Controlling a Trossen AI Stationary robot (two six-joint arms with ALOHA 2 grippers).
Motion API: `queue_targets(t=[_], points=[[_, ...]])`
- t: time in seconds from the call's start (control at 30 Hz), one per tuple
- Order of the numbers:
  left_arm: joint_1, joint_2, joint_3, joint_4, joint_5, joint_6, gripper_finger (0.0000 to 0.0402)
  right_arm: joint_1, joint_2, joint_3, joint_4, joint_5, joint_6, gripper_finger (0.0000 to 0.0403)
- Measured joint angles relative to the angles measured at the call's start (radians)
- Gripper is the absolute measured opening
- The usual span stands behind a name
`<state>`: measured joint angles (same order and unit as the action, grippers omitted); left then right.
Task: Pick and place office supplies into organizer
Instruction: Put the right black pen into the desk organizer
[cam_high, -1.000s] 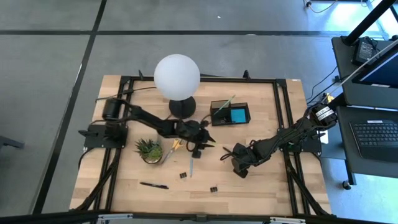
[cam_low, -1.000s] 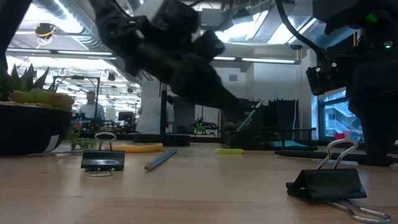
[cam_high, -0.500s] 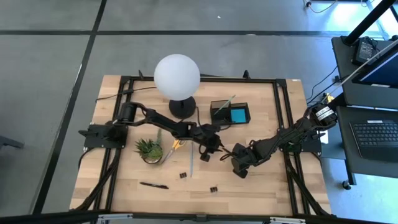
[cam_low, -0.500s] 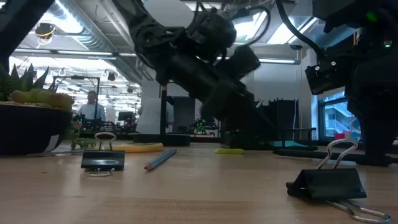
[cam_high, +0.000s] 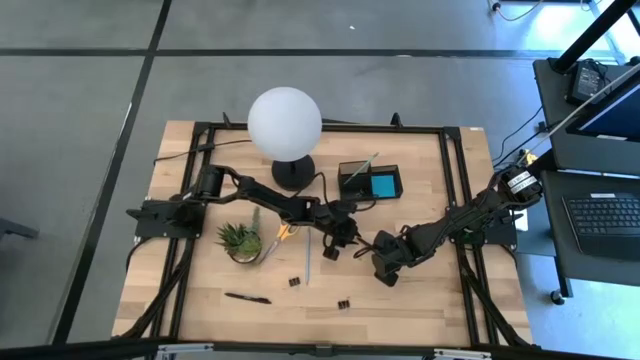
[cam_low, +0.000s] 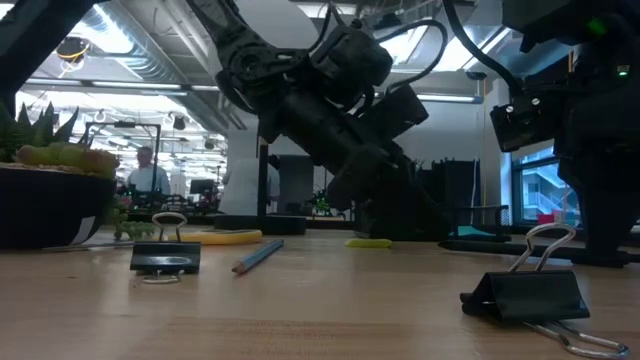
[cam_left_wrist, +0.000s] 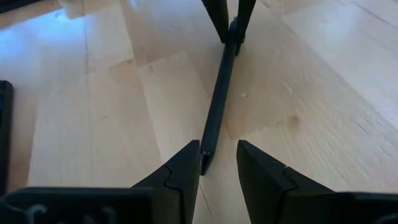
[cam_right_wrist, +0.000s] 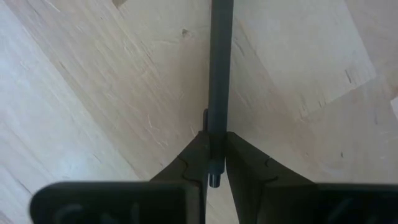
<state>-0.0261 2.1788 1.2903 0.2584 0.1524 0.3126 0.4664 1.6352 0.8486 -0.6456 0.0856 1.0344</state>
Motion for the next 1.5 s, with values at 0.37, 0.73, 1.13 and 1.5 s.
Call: queue_targets(t=[0.37,0.73,1.13,1.5], points=[[0.0,0.003,0.0,-0.007,-0.004,-0.003,0.0127,0.0,0.0,0.0,0.008,0.0,-0.016,0.0051],[0.0,0.005,-0.001,-0.04,-0.004,-0.003,0.0127,0.0,0.0,0.0,0.046,0.0,-0.048,0.0051],[0.0,0.005,-0.001,-0.046,-0.025,0.009,0.0128,0.0,0.0,0.0,0.046,0.0,-0.045,0.0051],[0.0,-0.121,-0.001,-0.154,-0.105,0.086,0.0128,0.0,-0.002,0.0,0.034,0.002,-0.044,0.0051]])
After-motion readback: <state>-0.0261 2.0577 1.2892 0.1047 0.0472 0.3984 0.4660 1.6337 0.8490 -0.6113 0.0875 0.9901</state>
